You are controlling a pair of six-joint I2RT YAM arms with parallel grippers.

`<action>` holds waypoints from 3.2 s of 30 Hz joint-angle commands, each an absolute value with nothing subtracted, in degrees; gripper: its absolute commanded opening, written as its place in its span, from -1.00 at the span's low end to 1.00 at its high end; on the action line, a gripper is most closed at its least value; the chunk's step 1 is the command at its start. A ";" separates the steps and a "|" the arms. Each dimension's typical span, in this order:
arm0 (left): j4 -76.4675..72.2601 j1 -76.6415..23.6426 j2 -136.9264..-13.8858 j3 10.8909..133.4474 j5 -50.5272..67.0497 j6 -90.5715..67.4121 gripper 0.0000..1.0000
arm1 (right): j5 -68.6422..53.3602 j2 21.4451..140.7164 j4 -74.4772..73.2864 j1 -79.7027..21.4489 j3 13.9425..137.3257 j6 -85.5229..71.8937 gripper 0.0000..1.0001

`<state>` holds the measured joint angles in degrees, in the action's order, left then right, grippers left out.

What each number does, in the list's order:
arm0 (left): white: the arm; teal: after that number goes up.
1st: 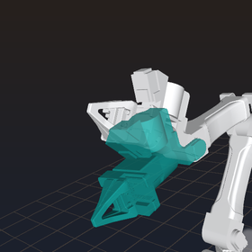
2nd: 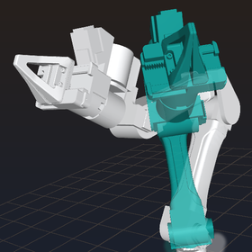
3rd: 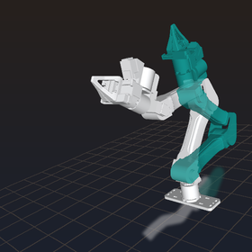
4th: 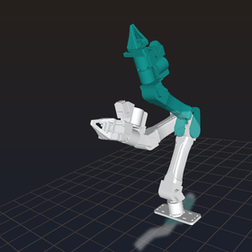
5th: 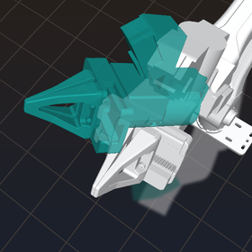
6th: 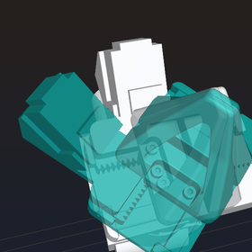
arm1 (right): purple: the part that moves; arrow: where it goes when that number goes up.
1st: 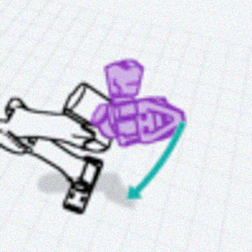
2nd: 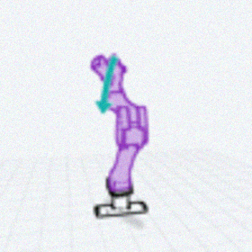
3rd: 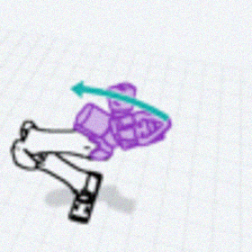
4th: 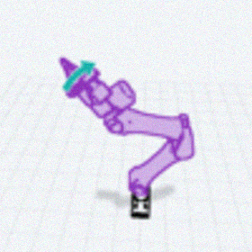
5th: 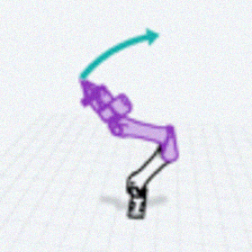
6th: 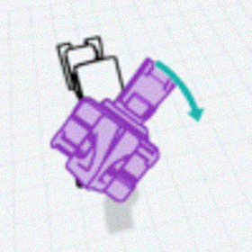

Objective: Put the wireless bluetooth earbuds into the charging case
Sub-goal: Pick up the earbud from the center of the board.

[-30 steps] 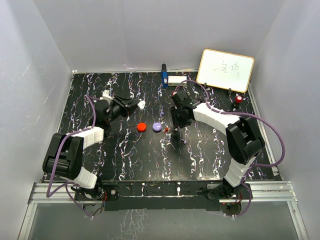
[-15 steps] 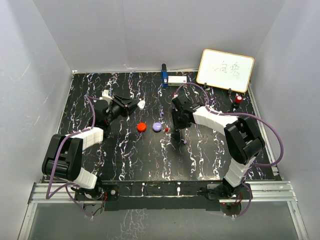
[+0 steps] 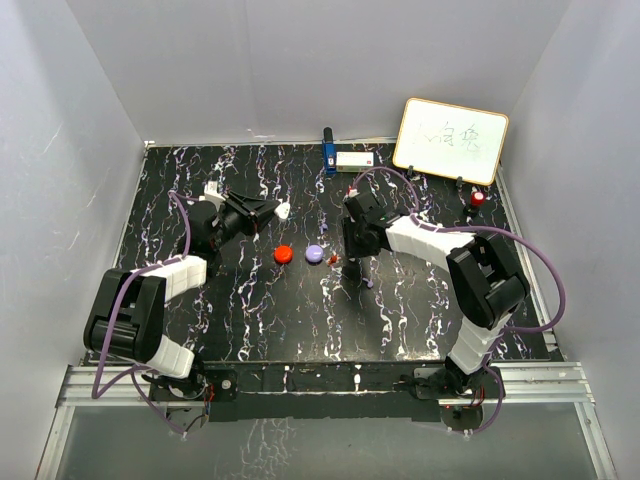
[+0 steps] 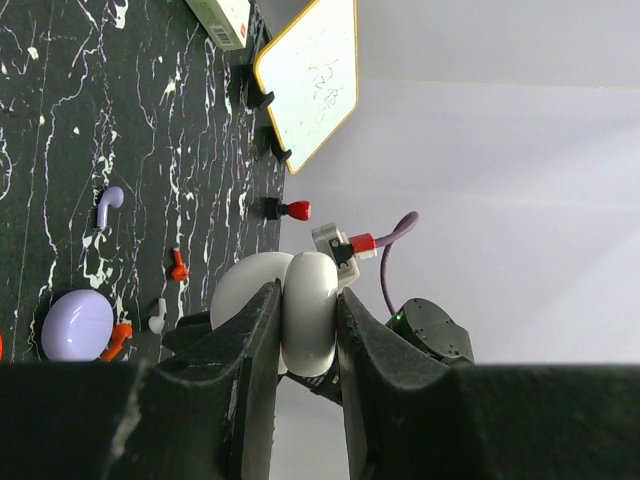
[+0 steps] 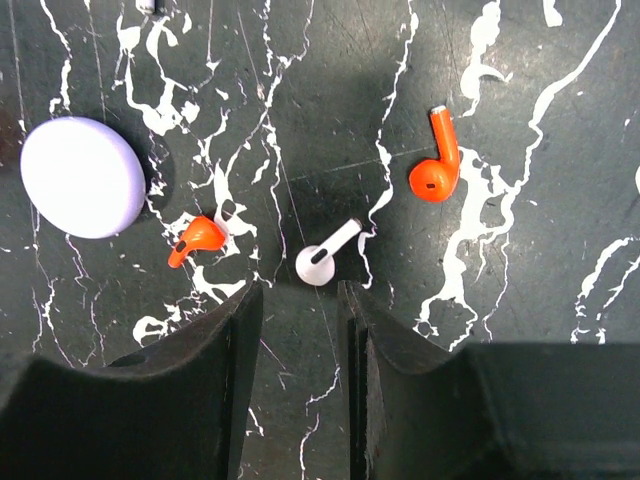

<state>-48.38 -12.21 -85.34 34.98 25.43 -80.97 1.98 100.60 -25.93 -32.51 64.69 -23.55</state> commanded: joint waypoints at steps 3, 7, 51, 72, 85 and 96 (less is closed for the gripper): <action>-49.34 -12.20 -82.27 34.70 26.10 -80.68 -1.00 | 3.15 101.19 -21.11 -32.66 64.12 -24.86 -0.33; -49.30 -12.16 -82.27 34.71 26.10 -80.65 -1.00 | 3.22 101.68 -20.80 -32.69 63.92 -25.30 -0.34; -48.89 -11.71 -82.00 34.43 26.70 -80.54 -1.00 | 6.24 104.27 -18.54 -32.62 61.14 -30.03 -0.51; -49.08 -11.64 -82.02 34.81 26.72 -80.38 -1.00 | 0.31 97.63 -23.11 -32.03 66.71 -29.26 -0.78; -50.94 -11.69 -83.25 35.62 26.09 -80.25 -1.00 | -23.44 96.86 -23.06 -23.34 76.13 -37.00 -0.83; -51.88 -11.63 -84.22 36.55 25.36 -80.48 -1.00 | -39.85 99.38 -12.53 -18.46 73.61 -51.53 -0.99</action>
<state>-49.74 -12.10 -84.93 34.76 25.82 -80.62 -31.27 99.59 -21.02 -19.27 74.00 -43.46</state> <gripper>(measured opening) 0.241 0.172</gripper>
